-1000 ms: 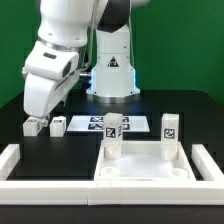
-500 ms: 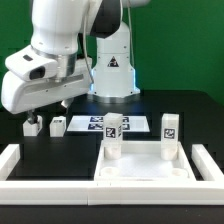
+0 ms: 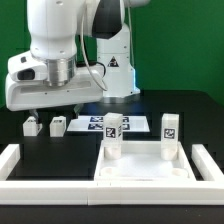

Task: Assemble square table

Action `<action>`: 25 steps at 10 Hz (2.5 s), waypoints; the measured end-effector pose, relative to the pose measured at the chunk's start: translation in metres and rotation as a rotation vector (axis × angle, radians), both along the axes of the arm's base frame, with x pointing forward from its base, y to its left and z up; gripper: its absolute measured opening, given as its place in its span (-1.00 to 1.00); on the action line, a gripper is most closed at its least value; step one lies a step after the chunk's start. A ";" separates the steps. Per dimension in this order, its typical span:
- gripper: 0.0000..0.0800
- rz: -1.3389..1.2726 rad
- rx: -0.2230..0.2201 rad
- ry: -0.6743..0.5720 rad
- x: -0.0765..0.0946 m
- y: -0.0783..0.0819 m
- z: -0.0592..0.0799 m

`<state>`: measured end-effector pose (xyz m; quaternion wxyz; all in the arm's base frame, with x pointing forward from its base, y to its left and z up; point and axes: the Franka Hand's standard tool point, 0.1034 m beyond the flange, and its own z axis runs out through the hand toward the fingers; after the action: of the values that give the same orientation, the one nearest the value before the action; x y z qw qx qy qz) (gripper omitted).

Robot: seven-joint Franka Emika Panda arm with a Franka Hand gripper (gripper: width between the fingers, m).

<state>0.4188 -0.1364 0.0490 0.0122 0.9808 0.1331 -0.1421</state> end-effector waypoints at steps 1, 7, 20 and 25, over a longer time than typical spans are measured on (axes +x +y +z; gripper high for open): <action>0.62 -0.102 -0.010 0.002 -0.002 0.001 -0.002; 0.62 -0.343 0.009 0.204 -0.018 -0.016 -0.005; 0.62 -0.193 0.001 0.589 -0.024 0.001 -0.028; 0.62 -0.179 0.009 0.591 -0.033 -0.014 -0.022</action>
Offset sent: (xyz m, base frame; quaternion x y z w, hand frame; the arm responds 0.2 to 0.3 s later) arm -0.0203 -0.0272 0.0027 0.0068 -0.0870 0.1318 0.9874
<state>0.3854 -0.1507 0.0267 -0.0440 0.9048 0.0448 -0.4213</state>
